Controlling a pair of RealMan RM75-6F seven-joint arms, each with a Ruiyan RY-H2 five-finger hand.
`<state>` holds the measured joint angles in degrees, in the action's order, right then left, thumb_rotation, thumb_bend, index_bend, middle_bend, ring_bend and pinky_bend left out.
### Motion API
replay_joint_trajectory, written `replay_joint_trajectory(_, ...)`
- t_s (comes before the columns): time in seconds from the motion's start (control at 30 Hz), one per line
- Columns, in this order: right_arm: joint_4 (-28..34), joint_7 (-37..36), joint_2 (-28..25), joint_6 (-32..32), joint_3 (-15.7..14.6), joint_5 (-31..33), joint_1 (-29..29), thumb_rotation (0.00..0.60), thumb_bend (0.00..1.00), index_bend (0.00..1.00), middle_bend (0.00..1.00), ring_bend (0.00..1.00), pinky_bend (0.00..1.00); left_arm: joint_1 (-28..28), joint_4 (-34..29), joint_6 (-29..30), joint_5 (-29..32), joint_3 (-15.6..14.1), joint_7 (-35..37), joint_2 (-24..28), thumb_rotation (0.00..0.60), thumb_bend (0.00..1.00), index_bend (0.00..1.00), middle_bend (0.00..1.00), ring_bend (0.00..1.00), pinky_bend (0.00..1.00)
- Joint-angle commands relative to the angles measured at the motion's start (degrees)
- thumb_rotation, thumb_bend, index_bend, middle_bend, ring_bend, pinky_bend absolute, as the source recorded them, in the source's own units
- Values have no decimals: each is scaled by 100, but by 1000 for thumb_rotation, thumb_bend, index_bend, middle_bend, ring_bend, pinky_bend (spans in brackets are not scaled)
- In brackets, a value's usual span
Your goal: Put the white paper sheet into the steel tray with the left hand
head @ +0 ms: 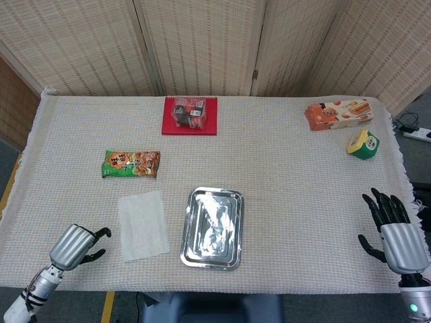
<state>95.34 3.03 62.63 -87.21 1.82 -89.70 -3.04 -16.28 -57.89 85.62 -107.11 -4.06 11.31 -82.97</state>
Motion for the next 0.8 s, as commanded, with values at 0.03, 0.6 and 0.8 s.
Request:
replay_joint_trajectory(0.03, -50, -26, 49, -64, 59, 45, 15, 600, 365, 0, 0, 0, 0, -327, 1076, 249, -260, -64, 586, -625, 600, 229, 515, 1000, 1000, 1000)
replay_joint_trajectory(0.6, -118, -227, -10, -19, 88, 116, 24, 600, 365, 0, 0, 0, 0, -753, 3569, 184, -20, -271, 1849, -2096, 600, 357, 495, 1000, 1000, 1000)
replay_joint_trajectory(0.8, -141, -274, -25, -24, 97, 124, 31, 600, 365, 0, 0, 0, 0, -772, 3858, 260, 91, -327, 2006, -2172, 600, 358, 494, 1000, 1000, 1000)
